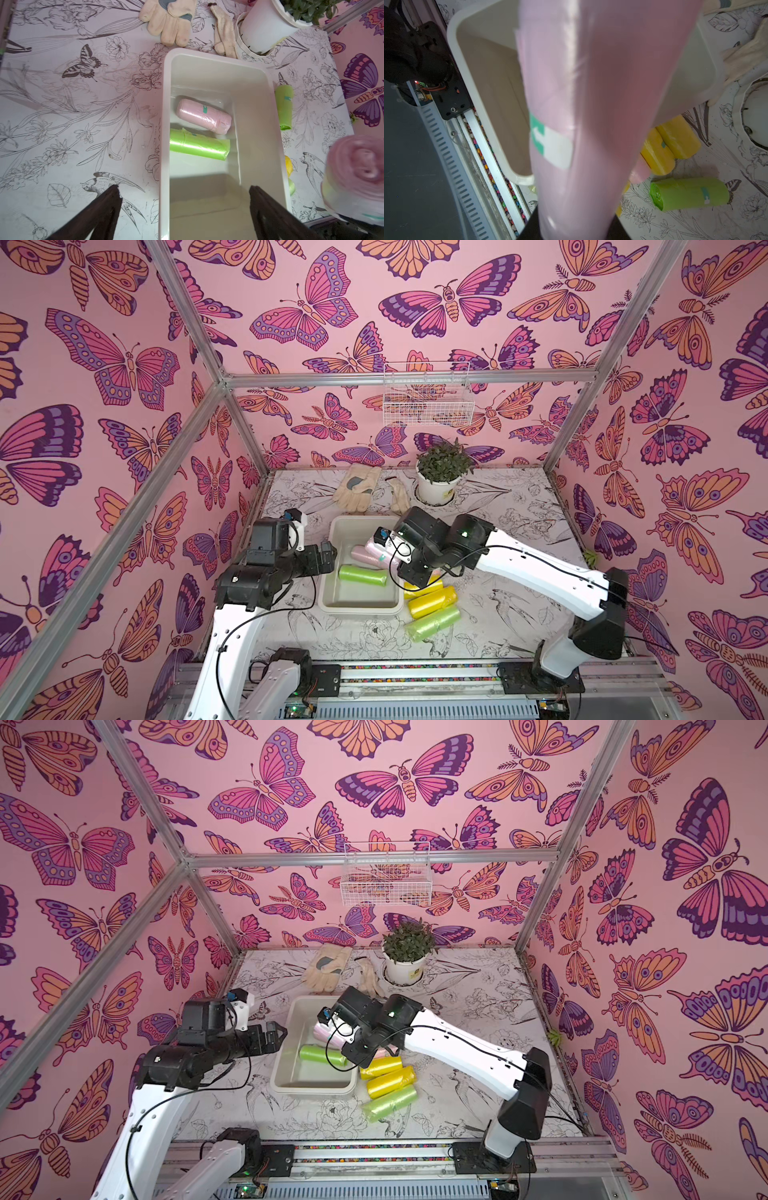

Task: Put the roll of trash bags into the storage box
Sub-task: Place the roll of trash bags in the storage box.

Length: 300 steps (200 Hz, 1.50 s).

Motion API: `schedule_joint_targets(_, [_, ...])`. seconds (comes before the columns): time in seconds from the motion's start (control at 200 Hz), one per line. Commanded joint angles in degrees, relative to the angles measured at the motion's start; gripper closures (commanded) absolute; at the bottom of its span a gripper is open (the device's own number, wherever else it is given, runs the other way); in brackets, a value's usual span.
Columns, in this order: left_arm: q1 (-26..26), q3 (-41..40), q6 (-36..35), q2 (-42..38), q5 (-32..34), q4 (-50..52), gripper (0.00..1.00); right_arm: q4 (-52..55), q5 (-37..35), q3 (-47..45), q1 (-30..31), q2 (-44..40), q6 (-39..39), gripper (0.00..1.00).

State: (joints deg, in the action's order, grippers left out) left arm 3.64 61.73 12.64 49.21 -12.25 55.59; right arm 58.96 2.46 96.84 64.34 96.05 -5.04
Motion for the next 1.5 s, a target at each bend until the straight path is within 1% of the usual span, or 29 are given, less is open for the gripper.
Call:
schedule_joint_targets(0.0, [-3.3,-1.9,-0.8,-1.8,-2.4,-0.5,0.00,1.9,2.7,5.2,0.1,2.8,-4.4,1.00])
schedule_joint_targets(0.06, [-3.8,-2.3,-0.8,-2.8,-2.5,-1.0,0.00,4.0,3.0,8.7,0.1,6.3,-6.0,1.00])
schedule_joint_targets(0.16, [-4.0,-2.5,-1.1,-3.4,-3.9,-1.5,0.00,7.8,1.3,14.4,0.1,12.3,-8.0,1.00])
schedule_joint_targets(0.33, [-5.2,-3.0,-0.9,-6.6,-3.1,-1.9,0.00,10.8,0.4,20.2,0.3,19.0,-11.1,1.00])
schedule_joint_targets(0.441, [-5.9,-3.5,-0.9,-9.8,-2.5,-2.3,0.00,11.0,-0.2,21.3,0.2,22.2,-12.5,1.00])
schedule_joint_targets(0.581, [-5.9,-3.8,-0.8,-12.1,-0.9,-2.5,0.00,12.1,-0.8,23.2,0.3,27.1,-14.5,1.00])
schedule_joint_targets(0.756, [-5.9,-3.8,-0.9,-12.2,0.7,-2.3,0.00,12.0,-3.8,24.8,0.2,31.8,-16.7,1.00])
schedule_joint_targets(0.956, [-5.9,-4.1,-0.9,-13.4,1.4,-2.4,0.00,13.8,-4.5,27.5,0.3,37.0,-17.9,1.00])
schedule_joint_targets(1.132, [-5.8,-4.3,-1.0,-13.5,1.7,-2.6,0.00,14.3,-4.7,28.1,0.3,39.0,-18.4,0.99])
schedule_joint_targets(1.267, [-5.8,-4.3,-1.0,-13.5,1.9,-2.5,0.00,14.3,-7.1,27.8,0.3,40.9,-18.5,0.95])
schedule_joint_targets(1.317, [-5.9,-4.3,-1.0,-13.8,2.0,-2.5,0.00,14.3,-8.3,28.0,0.2,41.8,-18.0,0.91])
schedule_joint_targets(1.417, [-5.8,-4.4,-1.0,-14.3,2.0,-2.6,0.00,13.9,-10.0,28.7,0.2,42.7,-16.9,0.79])
schedule_joint_targets(1.477, [-5.8,-4.4,-1.0,-14.5,2.0,-2.7,0.00,13.6,-9.8,28.8,0.3,42.6,-16.6,0.66])
schedule_joint_targets(1.497, [-5.9,-4.4,-1.0,-14.4,2.0,-2.7,0.00,13.5,-9.6,28.9,0.2,42.6,-16.5,0.63])
